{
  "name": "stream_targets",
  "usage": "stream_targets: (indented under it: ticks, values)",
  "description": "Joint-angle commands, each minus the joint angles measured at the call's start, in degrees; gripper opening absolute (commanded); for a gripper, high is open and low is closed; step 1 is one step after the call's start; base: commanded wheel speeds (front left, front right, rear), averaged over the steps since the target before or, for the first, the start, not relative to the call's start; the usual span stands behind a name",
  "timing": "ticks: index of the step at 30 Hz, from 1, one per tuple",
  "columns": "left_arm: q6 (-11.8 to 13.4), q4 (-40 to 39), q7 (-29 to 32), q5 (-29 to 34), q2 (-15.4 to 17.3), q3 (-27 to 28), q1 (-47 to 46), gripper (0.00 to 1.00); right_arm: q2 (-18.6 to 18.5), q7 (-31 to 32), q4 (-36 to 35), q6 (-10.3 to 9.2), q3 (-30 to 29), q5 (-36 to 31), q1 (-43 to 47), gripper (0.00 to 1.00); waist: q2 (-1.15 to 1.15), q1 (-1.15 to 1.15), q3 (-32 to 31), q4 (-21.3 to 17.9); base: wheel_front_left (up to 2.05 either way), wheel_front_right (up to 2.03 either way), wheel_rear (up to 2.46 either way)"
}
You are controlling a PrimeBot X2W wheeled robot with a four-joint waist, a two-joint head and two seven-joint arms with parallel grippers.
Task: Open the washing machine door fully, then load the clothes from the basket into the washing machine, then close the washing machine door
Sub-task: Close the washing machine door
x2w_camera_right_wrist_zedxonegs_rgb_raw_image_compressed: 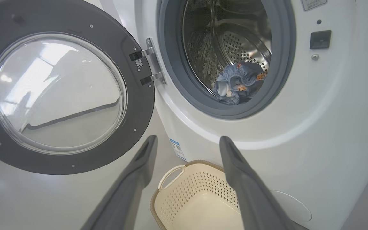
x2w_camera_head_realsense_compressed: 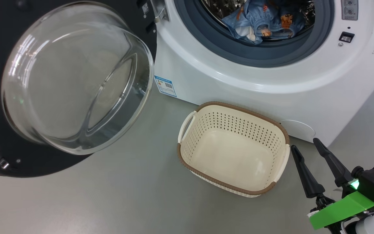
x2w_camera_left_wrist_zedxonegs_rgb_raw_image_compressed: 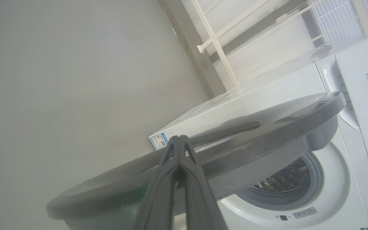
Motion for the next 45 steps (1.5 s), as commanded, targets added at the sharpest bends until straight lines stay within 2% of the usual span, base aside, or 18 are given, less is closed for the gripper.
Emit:
stream_targets:
  ticks: [1, 15, 29, 45]
  values:
    - [-0.71, -2.08, 2.33, -0.58, 2.26, 0.2, 0.67, 0.0, -0.5, -0.46, -1.26, 0.32, 0.87, 0.41, 0.0, 1.0, 0.0, 0.0, -0.32, 0.3, 0.0, 0.0, 0.0]
    - [-0.88, -13.52, 15.55, -4.91, 2.25, -2.4, 4.5, 0.0, -0.46, -0.46, -0.56, 0.32, 1.0, 0.49, 1.55, 1.0, 0.0, 0.0, -3.18, 0.27, 0.0, 0.0, 0.0]
    - [-0.88, -24.97, 21.88, -7.24, 0.46, -5.15, 7.52, 0.0, 0.11, -0.46, -0.72, 0.32, -1.09, -0.61, 4.29, 1.0, 0.0, 0.0, -5.19, -0.88, 0.0, 0.0, 0.0]
    - [-0.89, -37.42, 25.04, -7.34, -3.82, -9.83, 9.34, 0.0, 1.41, -0.46, -1.31, 0.32, -4.09, -1.53, 5.5, 1.0, 0.0, 0.0, -5.56, -8.0, 0.0, 0.0, 0.0]
